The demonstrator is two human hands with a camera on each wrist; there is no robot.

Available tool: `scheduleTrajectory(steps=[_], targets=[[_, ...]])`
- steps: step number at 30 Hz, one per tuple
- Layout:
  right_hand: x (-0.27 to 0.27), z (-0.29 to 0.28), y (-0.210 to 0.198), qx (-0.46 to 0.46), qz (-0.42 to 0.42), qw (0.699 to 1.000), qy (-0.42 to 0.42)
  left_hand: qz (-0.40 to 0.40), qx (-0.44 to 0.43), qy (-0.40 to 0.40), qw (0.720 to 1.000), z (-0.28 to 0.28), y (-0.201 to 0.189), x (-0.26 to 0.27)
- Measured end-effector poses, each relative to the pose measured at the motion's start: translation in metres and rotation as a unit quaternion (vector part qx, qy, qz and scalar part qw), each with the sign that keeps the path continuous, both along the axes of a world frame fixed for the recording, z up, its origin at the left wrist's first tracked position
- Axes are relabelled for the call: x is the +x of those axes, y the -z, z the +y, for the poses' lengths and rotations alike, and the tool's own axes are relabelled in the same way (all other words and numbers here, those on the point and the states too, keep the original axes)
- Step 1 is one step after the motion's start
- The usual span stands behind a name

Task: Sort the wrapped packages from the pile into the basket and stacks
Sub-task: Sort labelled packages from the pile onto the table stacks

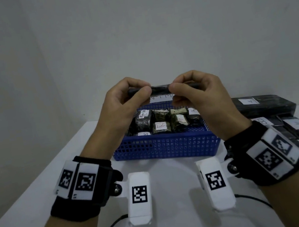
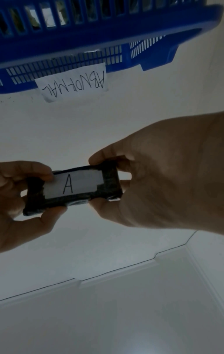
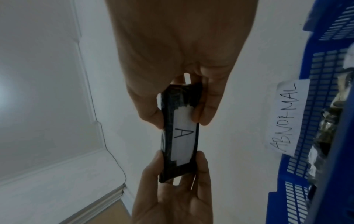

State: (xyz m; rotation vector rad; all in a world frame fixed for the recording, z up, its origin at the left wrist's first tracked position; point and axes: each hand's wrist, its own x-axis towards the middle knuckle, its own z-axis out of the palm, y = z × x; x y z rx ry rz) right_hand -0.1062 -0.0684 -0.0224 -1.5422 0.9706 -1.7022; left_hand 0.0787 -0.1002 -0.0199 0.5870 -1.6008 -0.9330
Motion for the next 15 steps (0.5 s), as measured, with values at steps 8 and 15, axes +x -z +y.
scheduleTrajectory(steps=[8, 15], targets=[[-0.0092, 0.0024, -0.0013, -0.043, 0.077, 0.996, 0.01, 0.028, 0.083, 0.043, 0.995, 0.0003, 0.0004, -0.0037], [-0.0062, 0.0017, -0.0012, 0.046, 0.021, 0.999, -0.013, 0.031, 0.068, 0.029, 0.997, -0.0001, 0.0024, -0.0038]])
